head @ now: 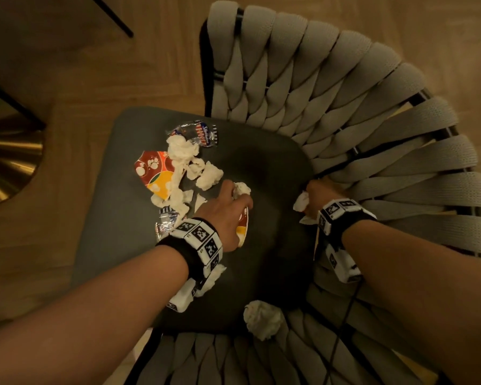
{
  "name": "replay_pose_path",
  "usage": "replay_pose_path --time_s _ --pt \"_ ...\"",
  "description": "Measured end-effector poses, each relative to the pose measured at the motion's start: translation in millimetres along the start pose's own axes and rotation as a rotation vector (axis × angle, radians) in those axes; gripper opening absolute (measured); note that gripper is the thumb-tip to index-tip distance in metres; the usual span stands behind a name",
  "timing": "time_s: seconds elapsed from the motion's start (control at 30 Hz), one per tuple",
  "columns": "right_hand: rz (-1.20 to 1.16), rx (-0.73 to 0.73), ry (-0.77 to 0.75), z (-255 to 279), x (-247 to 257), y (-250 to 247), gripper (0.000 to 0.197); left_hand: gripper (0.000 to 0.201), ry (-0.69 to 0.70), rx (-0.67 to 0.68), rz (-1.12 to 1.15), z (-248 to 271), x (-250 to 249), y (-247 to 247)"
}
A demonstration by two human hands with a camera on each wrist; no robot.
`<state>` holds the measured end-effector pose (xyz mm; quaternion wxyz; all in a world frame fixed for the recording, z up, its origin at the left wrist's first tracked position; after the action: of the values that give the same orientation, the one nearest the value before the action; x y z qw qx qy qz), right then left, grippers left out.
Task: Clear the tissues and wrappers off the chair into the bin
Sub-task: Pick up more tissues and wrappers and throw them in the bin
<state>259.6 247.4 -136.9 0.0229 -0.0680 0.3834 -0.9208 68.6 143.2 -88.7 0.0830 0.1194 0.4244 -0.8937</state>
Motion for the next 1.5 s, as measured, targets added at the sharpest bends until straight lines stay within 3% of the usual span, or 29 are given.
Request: replay_pose_path --time_s 0.13,0.23,0.33,0.4,0.47,0.6,0.67,0.77,0.9,1.03,1.23,1.4,1.5 --pt "-0.074 -0.006 0.034 36.9 11.8 -25.1 0.022 0.071 -0.003 -0.101 0.133 39.1 10.0 -39.7" --pt "-0.112 -0.015 -0.036 83.8 48.1 -52.5 0.022 0.069 -0.044 -0.191 0.232 92.1 37.2 -75.2" --pt "-0.188 -0.028 -0.174 140.3 106.6 -72.2 0.026 0.064 -0.110 -0.297 0.349 166.0 83.3 -98.9" --pt "-0.240 -0.029 -0.265 178.5 155.1 -77.5 0.039 0.062 -0.175 -0.326 0.427 222.3 122.1 -99.2" --pt "-0.296 0.008 -0.344 210.7 209.2 -71.9 0.038 0.064 -0.263 -0.332 0.497 279.1 166.1 -86.9" --pt "-0.327 0.066 -0.514 276.8 341.3 -31.0 0.020 0.066 -0.455 -0.410 0.650 399.3 267.1 -37.6" --pt "-0.317 0.110 -0.564 313.0 407.8 7.3 0.023 0.066 -0.548 -0.460 0.680 457.1 320.3 -2.4" --pt "-0.339 0.200 -0.590 355.4 495.6 87.2 0.024 0.064 -0.698 -0.518 0.688 535.6 402.3 68.8" --pt "-0.335 0.322 -0.543 387.6 586.6 215.1 0.025 0.063 -0.905 -0.402 0.844 617.0 502.1 199.3" --pt "-0.370 0.391 -0.522 397.2 646.6 324.5 0.015 0.058 -0.998 -0.331 0.916 636.8 587.8 294.0" --pt "-0.421 0.398 -0.394 363.8 654.4 450.4 0.013 0.055 -1.035 -0.264 0.918 573.3 692.3 392.2" --pt "-0.353 0.377 -0.311 339.0 637.6 501.7 0.021 0.052 -1.024 -0.226 0.919 516.1 722.1 435.9" --pt "-0.371 0.390 -0.282 330.2 651.2 504.3 0.017 0.046 -1.030 -0.204 0.895 517.7 716.2 442.8"
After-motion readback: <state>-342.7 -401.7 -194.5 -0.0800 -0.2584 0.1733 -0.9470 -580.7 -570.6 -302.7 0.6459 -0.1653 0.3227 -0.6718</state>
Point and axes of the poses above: each hand's wrist, its own z-axis away from the middle knuckle, its own y-axis out of the palm, x = y × z, the point moved 8 cm from there along -z, towards the middle knuckle, and after that the axes turned 10 degrees about -z, right-handed, at the moved point
